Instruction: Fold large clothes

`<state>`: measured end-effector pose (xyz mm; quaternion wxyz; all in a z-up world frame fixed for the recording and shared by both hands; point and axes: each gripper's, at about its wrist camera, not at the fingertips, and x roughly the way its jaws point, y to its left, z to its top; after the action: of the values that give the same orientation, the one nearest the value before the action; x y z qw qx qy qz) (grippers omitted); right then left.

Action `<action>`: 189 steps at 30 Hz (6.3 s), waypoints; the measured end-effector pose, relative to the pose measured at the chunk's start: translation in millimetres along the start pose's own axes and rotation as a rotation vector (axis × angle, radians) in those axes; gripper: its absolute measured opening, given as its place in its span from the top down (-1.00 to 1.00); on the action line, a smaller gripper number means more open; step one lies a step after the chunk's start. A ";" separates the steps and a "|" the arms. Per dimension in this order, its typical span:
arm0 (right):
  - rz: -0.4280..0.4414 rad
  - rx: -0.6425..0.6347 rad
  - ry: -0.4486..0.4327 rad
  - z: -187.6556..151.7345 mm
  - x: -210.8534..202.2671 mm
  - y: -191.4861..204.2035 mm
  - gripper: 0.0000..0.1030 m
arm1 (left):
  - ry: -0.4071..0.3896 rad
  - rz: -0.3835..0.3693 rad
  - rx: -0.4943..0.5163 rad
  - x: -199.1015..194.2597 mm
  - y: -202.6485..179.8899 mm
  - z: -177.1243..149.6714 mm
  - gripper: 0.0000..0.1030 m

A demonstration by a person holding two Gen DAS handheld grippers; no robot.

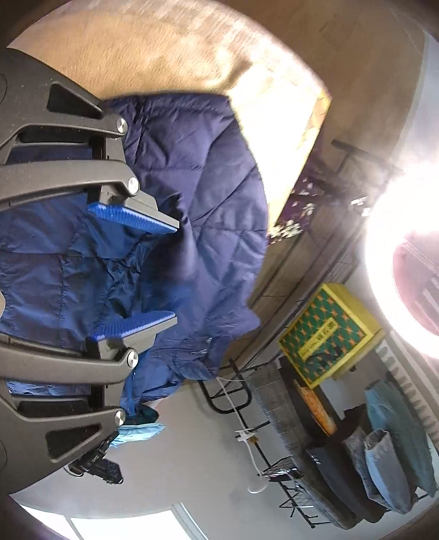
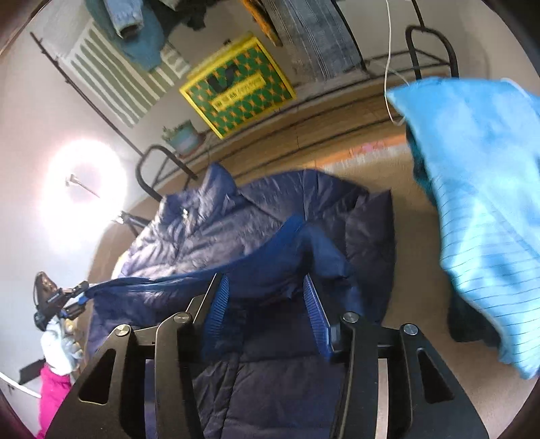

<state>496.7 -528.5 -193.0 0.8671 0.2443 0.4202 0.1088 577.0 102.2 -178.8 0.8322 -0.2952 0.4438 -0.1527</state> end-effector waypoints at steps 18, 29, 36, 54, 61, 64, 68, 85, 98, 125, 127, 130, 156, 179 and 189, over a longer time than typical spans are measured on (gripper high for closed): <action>-0.167 -0.158 0.042 -10.8 15.7 -10.8 0.12 | 0.116 0.128 0.125 19.5 40.2 -23.7 0.04; -0.185 -0.236 0.062 -19.4 26.7 -3.5 0.48 | 0.123 0.205 0.287 43.5 16.1 -38.9 0.75; -0.223 -0.289 0.035 -24.5 23.8 6.0 0.89 | 0.073 0.240 0.356 39.6 6.8 -45.2 0.97; -0.392 -0.372 -0.221 28.9 4.4 44.8 0.94 | -0.152 0.322 0.445 38.4 -46.5 19.7 0.98; -0.516 -0.393 -0.179 51.1 59.8 35.2 0.94 | -0.125 0.442 0.454 104.8 -40.9 35.6 0.98; -0.560 -0.394 -0.119 52.3 90.2 25.7 0.94 | -0.078 0.508 0.468 133.4 -28.0 32.2 0.88; -0.611 -0.424 -0.039 46.9 123.8 18.2 0.92 | -0.064 0.557 0.416 148.1 -12.6 32.9 0.09; -0.343 -0.276 -0.148 3.6 12.2 50.2 0.25 | -0.080 0.236 0.680 80.2 -167.1 -67.3 0.07; -0.260 0.018 -0.143 -155.6 -62.6 36.6 -0.48 | 0.004 0.370 0.862 195.1 -197.1 -134.3 0.07; -0.100 0.208 -0.186 -122.2 -28.6 22.8 0.73 | -0.012 0.224 0.763 87.9 -171.4 -200.7 0.06; -0.133 0.112 -0.213 -115.4 -39.9 44.7 0.76 | -0.039 0.208 0.733 65.3 -165.0 -198.4 0.06; -0.178 -0.018 -0.246 -107.3 -52.3 81.0 0.79 | -0.072 0.180 0.668 25.4 -147.5 -193.3 0.06; -0.065 -0.699 -0.218 -136.8 41.6 386.4 0.85 | -0.331 0.376 0.249 -246.4 71.9 -231.9 0.06; 0.143 -0.933 0.164 -242.2 163.2 442.7 0.50 | -0.344 0.380 0.228 -255.6 80.5 -219.0 0.06; 0.163 -0.831 0.003 -184.7 74.6 392.9 0.49 | -0.330 0.271 0.318 -216.7 22.7 -167.3 0.06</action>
<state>405.3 -101.0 -138.4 0.8799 -0.0940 0.3212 0.3374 316.9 172.2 -124.8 0.9422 -0.1196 0.3078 -0.0573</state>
